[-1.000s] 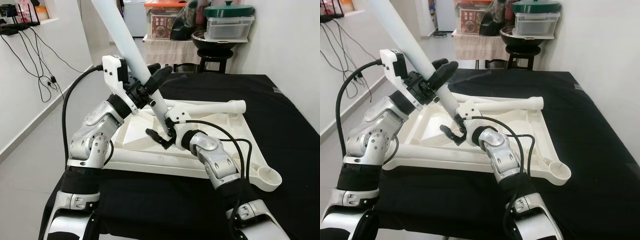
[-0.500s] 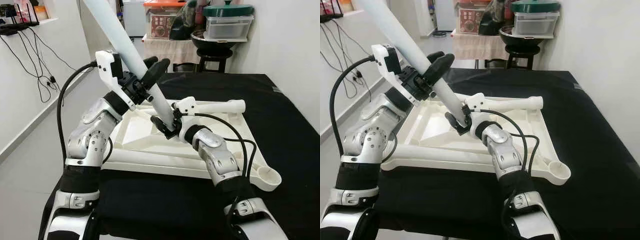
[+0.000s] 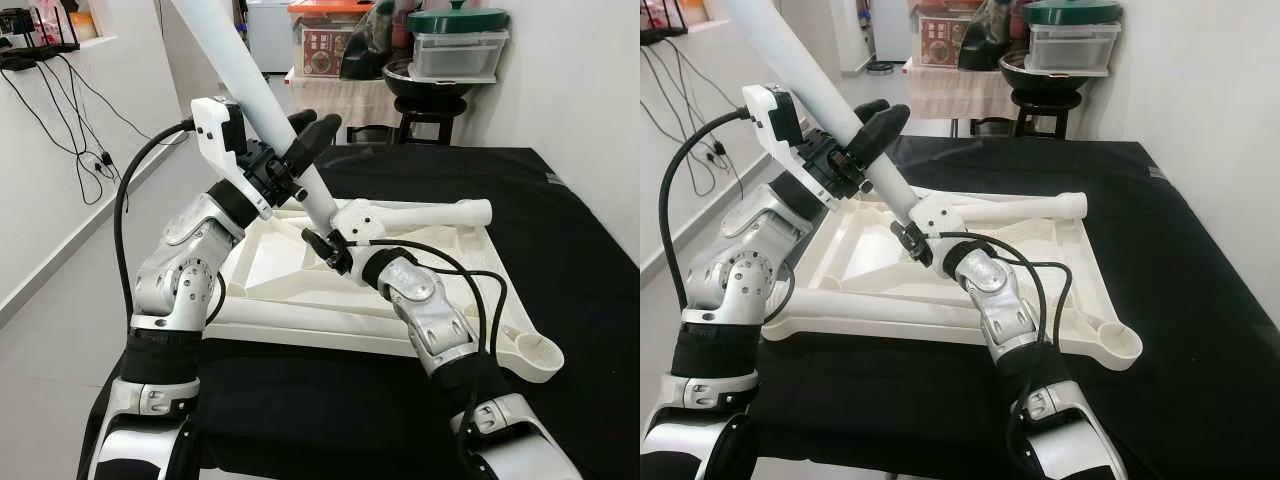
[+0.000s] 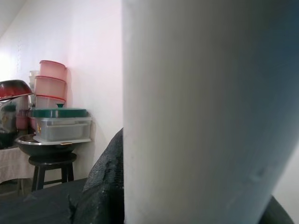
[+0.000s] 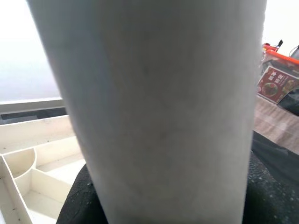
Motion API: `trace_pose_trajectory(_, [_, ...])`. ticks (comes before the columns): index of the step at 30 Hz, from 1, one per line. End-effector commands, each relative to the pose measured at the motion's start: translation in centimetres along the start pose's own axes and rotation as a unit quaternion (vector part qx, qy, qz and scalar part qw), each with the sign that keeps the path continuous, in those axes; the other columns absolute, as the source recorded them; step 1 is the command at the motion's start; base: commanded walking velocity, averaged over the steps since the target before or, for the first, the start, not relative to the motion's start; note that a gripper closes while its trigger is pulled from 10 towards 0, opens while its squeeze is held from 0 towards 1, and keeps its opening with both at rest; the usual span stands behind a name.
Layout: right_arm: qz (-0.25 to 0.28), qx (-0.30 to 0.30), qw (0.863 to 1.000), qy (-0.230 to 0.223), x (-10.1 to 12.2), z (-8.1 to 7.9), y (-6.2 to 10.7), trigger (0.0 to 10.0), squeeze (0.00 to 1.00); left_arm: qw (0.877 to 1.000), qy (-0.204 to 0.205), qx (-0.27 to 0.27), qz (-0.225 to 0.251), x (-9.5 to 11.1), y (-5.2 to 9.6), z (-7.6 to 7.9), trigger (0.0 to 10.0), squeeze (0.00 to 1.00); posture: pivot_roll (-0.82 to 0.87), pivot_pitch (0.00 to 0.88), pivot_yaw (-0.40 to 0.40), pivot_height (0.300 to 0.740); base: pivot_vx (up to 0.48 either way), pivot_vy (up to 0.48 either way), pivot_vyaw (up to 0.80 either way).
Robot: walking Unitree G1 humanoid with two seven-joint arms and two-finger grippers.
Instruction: Building children table
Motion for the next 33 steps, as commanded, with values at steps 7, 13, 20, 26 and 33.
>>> trace_pose_trajectory(7, [0.021, -0.041, 0.999, -0.017, 1.2, 1.7, -0.6, 0.0, 0.00, 0.994, 0.093, -0.053, 0.018, -1.1, -1.0, 2.2, 10.0, 1.00, -0.09, 0.000, 0.015, 0.740, 0.000, 0.000, 0.00])
trace_pose_trajectory(13, [0.012, -0.078, 0.996, -0.043, 0.4, 3.5, -0.1, 0.0, 0.00, 0.996, 0.086, 0.003, 0.039, 0.3, 0.7, -0.5, 10.0, 1.00, -0.09, 0.000, 0.012, 0.740, 0.000, 0.000, 0.00])
trace_pose_trajectory(20, [-0.012, -0.165, 0.979, -0.122, -1.8, 7.6, 1.5, 0.0, 0.00, 0.992, 0.055, 0.083, 0.071, 3.3, 3.5, -4.2, 10.0, 1.00, -0.09, 0.000, 0.011, 0.740, 0.000, 0.000, 0.00])
trace_pose_trajectory(26, [-0.027, -0.220, 0.958, -0.182, -3.7, 10.2, 3.7, 0.8, 0.00, 0.973, 0.007, 0.219, 0.071, 4.0, 7.5, -8.5, 10.0, 1.00, -0.08, 0.000, 0.010, 0.740, 0.000, 0.000, 0.00])
trace_pose_trajectory(33, [0.013, -0.172, 0.960, -0.221, -2.6, 8.2, 4.3, 10.0, 0.00, 0.974, 0.008, 0.228, -0.002, -1.4, 9.4, -7.4, 10.0, 0.00, -0.09, 0.000, 0.011, 0.740, 0.000, 0.000, 0.00])
Point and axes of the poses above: a point about 5 cm out from each wrist's last joint towards the gripper, its own y axis pointing back from the gripper into the wrist, its own x axis along the axis of the wrist's last joint, z = x × y, the point moved 6 cm from there along -y, pointing out of the wrist towards the gripper, and after that the axes turned 13 degrees about y, right-handed, at the moved point
